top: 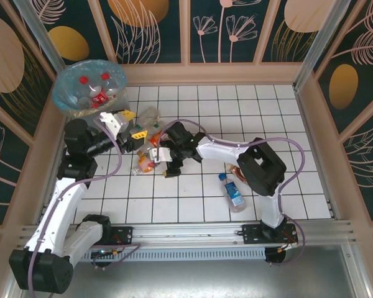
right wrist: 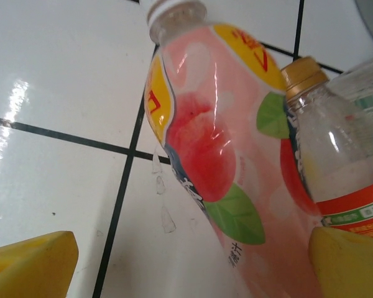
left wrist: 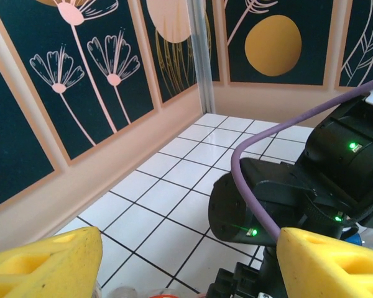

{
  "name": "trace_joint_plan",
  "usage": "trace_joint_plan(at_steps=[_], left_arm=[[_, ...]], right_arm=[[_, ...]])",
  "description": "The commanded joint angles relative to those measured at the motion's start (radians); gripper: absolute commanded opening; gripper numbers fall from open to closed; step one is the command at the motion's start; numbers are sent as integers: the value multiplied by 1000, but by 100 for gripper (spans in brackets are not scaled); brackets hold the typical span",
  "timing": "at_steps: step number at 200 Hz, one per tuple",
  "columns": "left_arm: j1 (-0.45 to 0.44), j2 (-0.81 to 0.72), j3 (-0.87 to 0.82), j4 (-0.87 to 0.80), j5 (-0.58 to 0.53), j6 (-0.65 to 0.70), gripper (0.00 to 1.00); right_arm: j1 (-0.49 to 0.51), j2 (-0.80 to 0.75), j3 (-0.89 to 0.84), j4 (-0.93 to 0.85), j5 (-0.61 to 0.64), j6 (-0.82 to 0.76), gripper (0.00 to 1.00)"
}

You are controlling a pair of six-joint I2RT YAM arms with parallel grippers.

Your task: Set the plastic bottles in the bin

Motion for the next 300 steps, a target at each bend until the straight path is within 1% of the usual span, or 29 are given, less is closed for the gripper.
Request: trace_joint_plan(at_steps=[1, 25, 50, 56, 90, 112, 144, 179, 193, 204, 218, 223, 233, 237, 253, 266, 273, 294, 300], left_arm=[[0, 10, -7, 85, -5, 21, 73], [0, 10, -7, 85, -19, 24, 74], [1, 4, -10, 81, -31, 29, 74], [0, 3, -9, 82, -31, 31, 74], [0, 0, -8, 85, -31, 30, 74], [0, 1, -7, 85, -31, 28, 74], [0, -2, -1, 86, -30, 22, 74], [0, -5, 3, 84, -25, 16, 74], [0, -9, 4, 87, -23, 15, 74], [-1, -11, 5, 85, -25, 15, 74], [0, -11, 2, 85, -26, 16, 74], [0, -13, 2, 85, -26, 16, 74], [0, -13, 3, 85, -26, 18, 74], [0, -13, 4, 84, -26, 16, 74], [0, -14, 5, 83, -25, 17, 74], [0, -16, 5, 84, -26, 17, 74], [0, -17, 6, 83, -26, 17, 74], [-1, -19, 10, 86, -24, 12, 73], [0, -20, 11, 88, -26, 4, 73]], right_arm=[[11, 46, 53, 2, 58, -31, 96], [23, 92, 41, 7, 154, -79, 96], [23, 115, 30, -3, 158, -90, 93], [25, 116, 25, -1, 161, -88, 90], [29, 115, 9, 4, 153, -73, 83], [31, 126, 22, -16, 155, -76, 84], [40, 155, 88, -65, 189, -78, 86], [48, 182, 122, -107, 228, -127, 86], [46, 193, 140, -133, 231, -123, 84], [46, 196, 145, -149, 224, -123, 77], [47, 192, 147, -168, 215, -118, 76], [48, 191, 147, -177, 212, -117, 73], [48, 187, 150, -201, 201, -116, 72], [48, 184, 150, -209, 198, -113, 70], [48, 171, 140, -226, 200, -108, 66], [49, 149, 122, -226, 207, -103, 65], [50, 135, 110, -220, 213, -97, 62], [53, 78, 66, -182, 227, -69, 61], [54, 56, 55, -168, 224, -59, 59]])
